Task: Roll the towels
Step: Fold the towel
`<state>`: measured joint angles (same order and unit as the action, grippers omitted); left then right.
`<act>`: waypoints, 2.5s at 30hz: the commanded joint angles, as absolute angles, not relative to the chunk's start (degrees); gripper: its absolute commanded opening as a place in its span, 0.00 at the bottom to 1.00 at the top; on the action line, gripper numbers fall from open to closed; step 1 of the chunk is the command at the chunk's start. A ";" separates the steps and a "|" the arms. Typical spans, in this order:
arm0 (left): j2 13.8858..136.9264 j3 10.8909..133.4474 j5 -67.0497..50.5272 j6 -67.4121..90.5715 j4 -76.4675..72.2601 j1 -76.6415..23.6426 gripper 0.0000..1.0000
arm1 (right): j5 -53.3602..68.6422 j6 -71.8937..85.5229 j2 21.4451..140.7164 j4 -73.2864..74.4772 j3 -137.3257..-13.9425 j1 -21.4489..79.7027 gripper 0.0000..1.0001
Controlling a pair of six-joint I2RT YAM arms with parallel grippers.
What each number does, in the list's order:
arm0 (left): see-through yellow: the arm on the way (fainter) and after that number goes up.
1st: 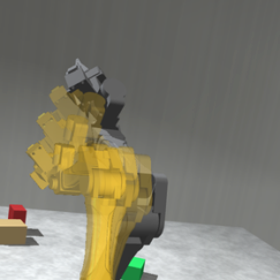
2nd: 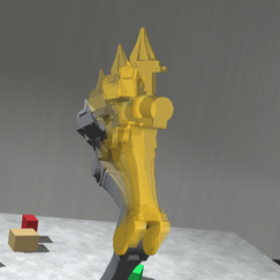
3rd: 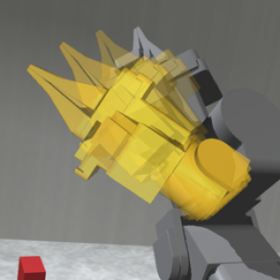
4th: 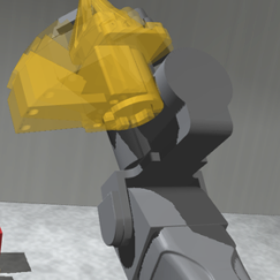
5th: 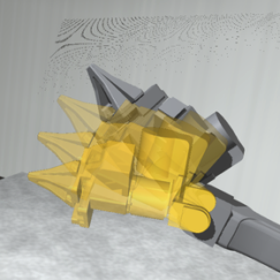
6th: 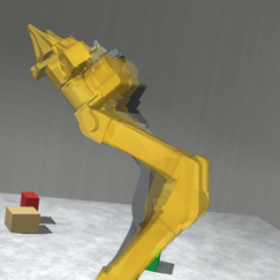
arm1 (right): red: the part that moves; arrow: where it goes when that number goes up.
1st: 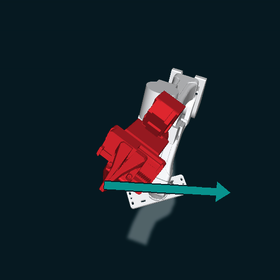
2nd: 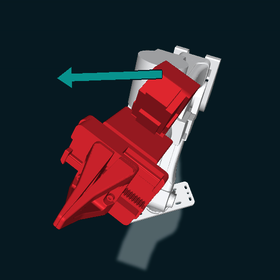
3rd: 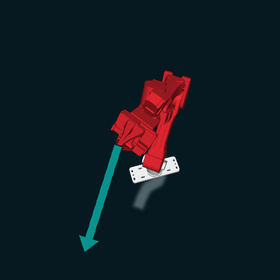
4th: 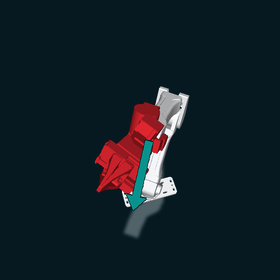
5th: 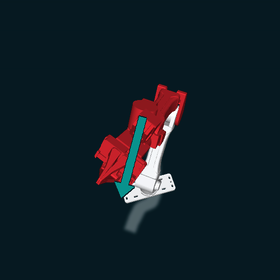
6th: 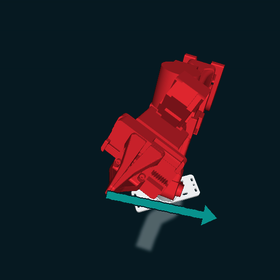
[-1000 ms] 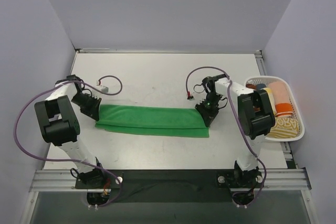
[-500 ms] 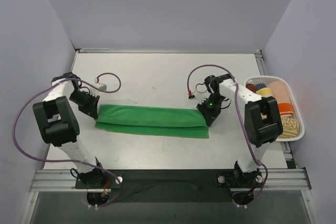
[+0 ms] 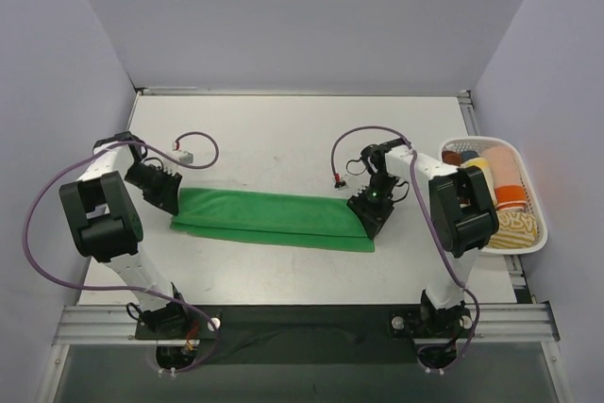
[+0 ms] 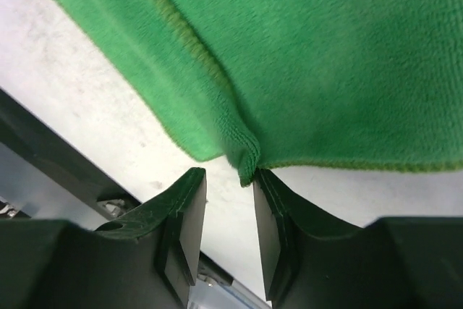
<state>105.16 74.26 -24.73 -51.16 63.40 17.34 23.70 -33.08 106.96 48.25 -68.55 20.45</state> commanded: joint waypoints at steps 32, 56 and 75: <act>98.70 73.12 -37.34 -47.82 64.25 6.24 0.42 | 31.11 -34.54 105.56 57.39 -68.91 22.58 0.20; 97.38 64.43 -21.12 -27.60 35.78 -24.42 0.29 | 23.12 -14.33 110.73 43.69 -74.36 21.09 0.02; 92.29 53.97 -20.48 -36.64 36.73 -33.75 0.27 | 20.74 -12.22 113.73 44.21 -73.74 21.53 0.01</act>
